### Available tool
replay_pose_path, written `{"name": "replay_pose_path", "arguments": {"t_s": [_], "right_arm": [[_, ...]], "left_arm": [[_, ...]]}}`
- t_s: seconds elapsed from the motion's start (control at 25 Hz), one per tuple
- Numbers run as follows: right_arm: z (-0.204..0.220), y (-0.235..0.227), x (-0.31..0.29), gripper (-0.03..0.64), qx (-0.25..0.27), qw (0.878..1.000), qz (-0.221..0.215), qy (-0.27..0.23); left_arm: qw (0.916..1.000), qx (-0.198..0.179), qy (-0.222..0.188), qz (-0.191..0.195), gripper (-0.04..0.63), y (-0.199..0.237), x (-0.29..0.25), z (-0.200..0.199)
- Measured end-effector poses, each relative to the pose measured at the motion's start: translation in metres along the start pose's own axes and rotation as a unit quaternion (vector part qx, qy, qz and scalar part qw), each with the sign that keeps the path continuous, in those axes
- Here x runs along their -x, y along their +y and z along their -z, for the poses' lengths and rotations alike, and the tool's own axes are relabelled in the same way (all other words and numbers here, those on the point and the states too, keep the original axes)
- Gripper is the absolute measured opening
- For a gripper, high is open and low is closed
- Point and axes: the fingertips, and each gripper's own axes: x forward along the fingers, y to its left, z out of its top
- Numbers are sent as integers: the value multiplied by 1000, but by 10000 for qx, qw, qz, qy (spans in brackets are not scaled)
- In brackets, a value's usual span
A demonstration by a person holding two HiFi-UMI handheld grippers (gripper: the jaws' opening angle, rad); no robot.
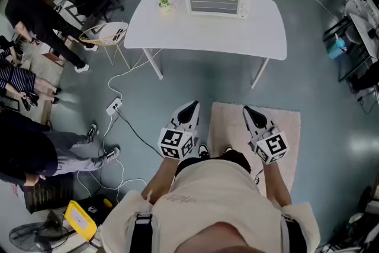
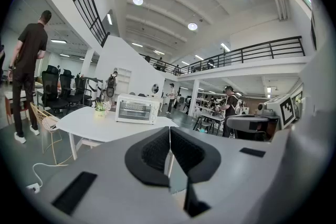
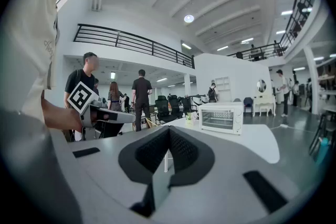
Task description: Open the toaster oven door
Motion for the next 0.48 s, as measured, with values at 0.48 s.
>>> {"name": "replay_pose_path", "arguments": {"t_s": [0.48], "right_arm": [[-11, 7, 3, 6, 18, 9997, 104, -238]], "left_arm": [[9999, -48, -106, 32, 21, 10, 16, -10]]}}
